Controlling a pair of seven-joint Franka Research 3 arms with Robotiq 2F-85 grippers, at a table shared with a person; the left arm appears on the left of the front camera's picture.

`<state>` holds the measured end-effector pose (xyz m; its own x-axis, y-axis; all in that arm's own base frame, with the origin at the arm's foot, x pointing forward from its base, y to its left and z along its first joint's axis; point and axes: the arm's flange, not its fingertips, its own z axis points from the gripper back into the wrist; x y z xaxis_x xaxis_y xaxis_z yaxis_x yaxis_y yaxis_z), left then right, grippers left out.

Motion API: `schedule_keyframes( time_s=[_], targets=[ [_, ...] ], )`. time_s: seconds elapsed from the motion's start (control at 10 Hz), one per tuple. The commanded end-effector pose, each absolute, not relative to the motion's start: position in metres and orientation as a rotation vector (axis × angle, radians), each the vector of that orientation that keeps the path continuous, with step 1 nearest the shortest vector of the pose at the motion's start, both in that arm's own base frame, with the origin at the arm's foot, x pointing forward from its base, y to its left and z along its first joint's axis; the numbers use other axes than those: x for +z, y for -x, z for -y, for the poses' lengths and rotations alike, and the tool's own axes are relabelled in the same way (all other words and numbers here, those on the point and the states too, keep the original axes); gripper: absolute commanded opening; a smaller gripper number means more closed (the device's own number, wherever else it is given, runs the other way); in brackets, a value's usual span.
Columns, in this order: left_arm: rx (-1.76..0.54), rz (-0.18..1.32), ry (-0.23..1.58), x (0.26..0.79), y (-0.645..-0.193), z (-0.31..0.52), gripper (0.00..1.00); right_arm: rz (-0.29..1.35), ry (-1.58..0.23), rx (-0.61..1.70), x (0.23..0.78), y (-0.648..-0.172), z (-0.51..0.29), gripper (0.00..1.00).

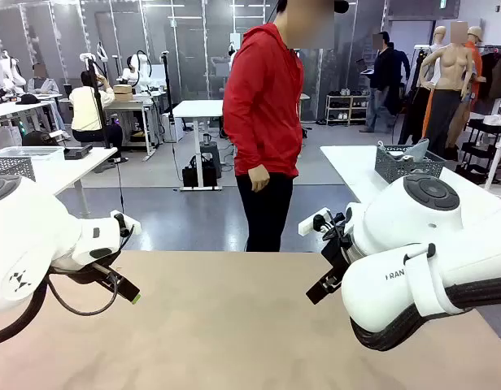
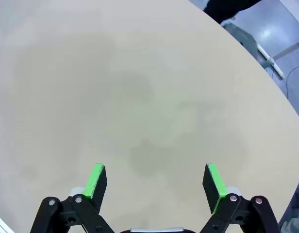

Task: Fold the towels and place them in the basket.
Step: When a person lays out a Towel with hook on the table, fold it in half twice.

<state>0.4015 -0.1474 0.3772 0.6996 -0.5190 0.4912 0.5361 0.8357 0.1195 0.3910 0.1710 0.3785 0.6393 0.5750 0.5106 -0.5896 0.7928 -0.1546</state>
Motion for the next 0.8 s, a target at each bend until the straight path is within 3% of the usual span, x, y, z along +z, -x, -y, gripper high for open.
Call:
schedule_keyframes(
  time_s=[0.0,0.7],
  targets=[
    [-0.588,0.542,0.030,0.3773,-0.4022,0.1467,1.00,0.577,-0.026,0.658,0.3795,-0.3920,-0.1692,1.00],
    [-0.588,0.542,0.030,0.3773,-0.4022,0.1467,1.00,0.577,-0.026,0.658,0.3795,-0.3920,-0.1692,1.00]
  ],
)
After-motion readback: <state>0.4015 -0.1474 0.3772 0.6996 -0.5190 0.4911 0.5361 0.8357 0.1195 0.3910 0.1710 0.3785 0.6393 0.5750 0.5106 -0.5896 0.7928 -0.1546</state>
